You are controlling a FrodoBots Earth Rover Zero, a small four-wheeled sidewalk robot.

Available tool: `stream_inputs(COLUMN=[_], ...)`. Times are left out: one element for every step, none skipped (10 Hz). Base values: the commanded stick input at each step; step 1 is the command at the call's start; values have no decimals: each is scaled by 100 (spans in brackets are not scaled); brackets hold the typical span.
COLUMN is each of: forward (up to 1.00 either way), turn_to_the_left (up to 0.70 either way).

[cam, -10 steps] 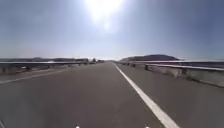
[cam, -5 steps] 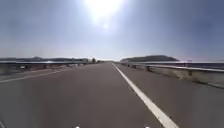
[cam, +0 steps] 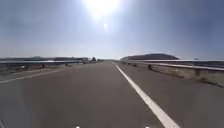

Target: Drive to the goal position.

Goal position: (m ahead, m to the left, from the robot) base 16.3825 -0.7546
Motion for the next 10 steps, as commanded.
stream_inputs(forward=[70, 70, 70, 70, 70, 70, 70, 70, 70, 70], turn_to_the_left=[0, 0, 0, 0, 0, 0, 0, 0, 0, 0])
